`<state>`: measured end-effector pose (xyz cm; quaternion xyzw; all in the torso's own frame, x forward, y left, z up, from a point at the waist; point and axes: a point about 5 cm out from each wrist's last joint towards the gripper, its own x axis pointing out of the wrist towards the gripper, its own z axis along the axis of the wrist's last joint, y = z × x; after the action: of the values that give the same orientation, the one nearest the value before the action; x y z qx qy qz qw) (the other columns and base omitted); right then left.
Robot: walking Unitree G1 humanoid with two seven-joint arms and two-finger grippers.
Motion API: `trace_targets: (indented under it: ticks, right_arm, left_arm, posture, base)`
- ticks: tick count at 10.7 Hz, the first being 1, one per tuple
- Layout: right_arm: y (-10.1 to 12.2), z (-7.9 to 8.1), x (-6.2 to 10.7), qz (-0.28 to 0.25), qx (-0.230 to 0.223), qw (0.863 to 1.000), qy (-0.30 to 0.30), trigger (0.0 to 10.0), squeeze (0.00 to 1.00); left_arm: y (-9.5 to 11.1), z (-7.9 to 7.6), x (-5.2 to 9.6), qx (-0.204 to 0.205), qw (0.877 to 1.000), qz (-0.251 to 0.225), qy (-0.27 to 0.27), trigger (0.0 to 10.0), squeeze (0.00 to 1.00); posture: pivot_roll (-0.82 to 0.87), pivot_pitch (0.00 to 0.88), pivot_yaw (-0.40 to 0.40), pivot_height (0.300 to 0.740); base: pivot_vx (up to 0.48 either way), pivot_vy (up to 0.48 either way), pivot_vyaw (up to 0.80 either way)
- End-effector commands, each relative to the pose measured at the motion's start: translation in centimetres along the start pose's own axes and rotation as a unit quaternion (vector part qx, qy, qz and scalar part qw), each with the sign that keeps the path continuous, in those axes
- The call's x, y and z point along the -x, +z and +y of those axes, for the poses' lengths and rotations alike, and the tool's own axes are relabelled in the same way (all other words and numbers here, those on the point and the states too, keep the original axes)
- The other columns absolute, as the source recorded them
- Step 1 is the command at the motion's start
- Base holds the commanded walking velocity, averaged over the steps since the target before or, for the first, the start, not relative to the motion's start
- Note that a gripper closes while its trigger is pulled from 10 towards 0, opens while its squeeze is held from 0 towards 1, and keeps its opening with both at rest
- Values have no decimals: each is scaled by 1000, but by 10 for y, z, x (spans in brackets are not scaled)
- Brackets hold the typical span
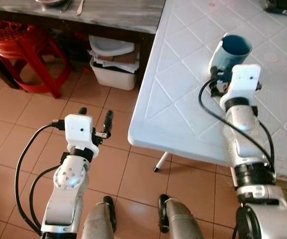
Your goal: Setting the table
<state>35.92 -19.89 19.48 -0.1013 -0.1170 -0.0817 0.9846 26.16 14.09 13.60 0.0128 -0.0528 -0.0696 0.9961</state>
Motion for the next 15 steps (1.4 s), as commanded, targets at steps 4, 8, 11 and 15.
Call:
trace_targets:
  ticks: [4,8,11,15]
  right_arm:
    - [-3,-8,-6,3,-2,1000,-17,0,0]
    - [-9,-18,-6,10,3,999,-33,0,0]
    - [-9,-19,-7,7,4,999,-35,0,0]
    - [-6,-19,-14,6,-12,1000,-5,10000,0]
  left_arm:
    - [0,4,5,0,1000,4,10,10000,0]
    - [1,5,4,-1,1000,4,13,10000,0]
    - [1,5,3,-1,1000,3,15,10000,0]
    - [1,6,3,-4,1000,4,18,10000,0]
  posture:
    - [8,306,10,740]
    - [4,308,9,740]
    - [4,307,7,740]
    - [6,309,12,740]
  base:
    - [0,0,0]
    - [0,0,0]
    - [0,0,0]
    - [0,0,0]
